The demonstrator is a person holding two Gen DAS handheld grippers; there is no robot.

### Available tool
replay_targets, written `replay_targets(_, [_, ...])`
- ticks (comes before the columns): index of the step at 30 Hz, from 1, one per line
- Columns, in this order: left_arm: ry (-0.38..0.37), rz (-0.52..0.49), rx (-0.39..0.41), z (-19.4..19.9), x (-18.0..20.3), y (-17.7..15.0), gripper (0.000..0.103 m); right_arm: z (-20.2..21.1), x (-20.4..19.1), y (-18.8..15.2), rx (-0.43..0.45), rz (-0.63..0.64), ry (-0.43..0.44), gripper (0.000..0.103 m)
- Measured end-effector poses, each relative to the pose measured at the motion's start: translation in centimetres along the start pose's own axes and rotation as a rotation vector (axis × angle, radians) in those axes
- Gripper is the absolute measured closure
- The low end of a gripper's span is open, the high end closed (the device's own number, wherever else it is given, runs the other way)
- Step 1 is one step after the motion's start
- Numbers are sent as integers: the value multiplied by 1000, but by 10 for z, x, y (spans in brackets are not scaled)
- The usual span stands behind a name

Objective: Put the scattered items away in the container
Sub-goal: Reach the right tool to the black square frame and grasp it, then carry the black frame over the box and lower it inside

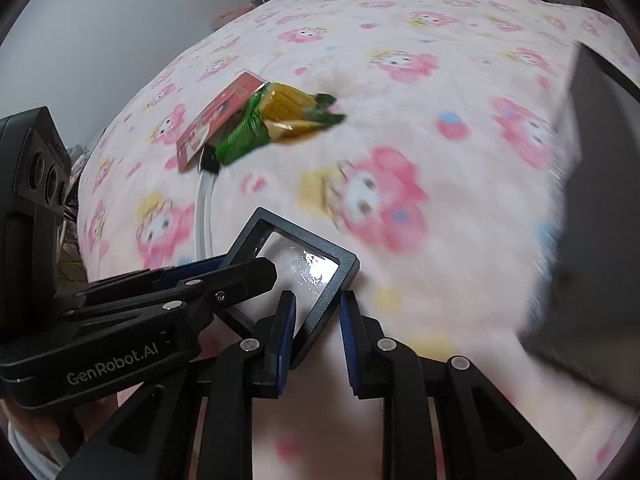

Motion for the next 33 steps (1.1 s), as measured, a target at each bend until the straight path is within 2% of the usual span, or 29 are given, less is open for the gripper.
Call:
replay_targets(7, [-89,-89,-104,-29,62,-47,72,24,50,-71,-20,-103,-35,83])
replay_targets(11, [-77,-201,-140,-39,94,-59,70,33,75,-95,-15,-155,-50,82])
replay_targets(14, [-32,-228,-140,-42,103,-61,69,36,89,-108,-11,-203,-26,82])
replay_targets(17, [4,-205,-144,-49,100,-57,69,35,95,-111,-15,-228,-17,82])
replay_targets(20, [5,-175,-190,-58,93,-57,69,31,96,-108,-17,-228,-18,82])
replay_targets(24, [38,-180,-213,-61,93,-60,74,13,93,-111,-41,-216,12,82])
replay_targets(28, [27,-196,-181,-41,105,-58,74,29,91,-111,-15,-190,5,82])
replay_targets(33, [1,-235,-107,0,124,-54,74,67,88,-107,80,-159,13,82])
Point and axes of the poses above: each gripper's, at about its wrist camera, not at the fingertips, and z roughly against the way its jaws point, x to its right, y to its top, the point moved 6 cm from there along -z, roughly the way its jaws point, and after that the axes turned 15 degrees about -x, right-handed, at the moved point
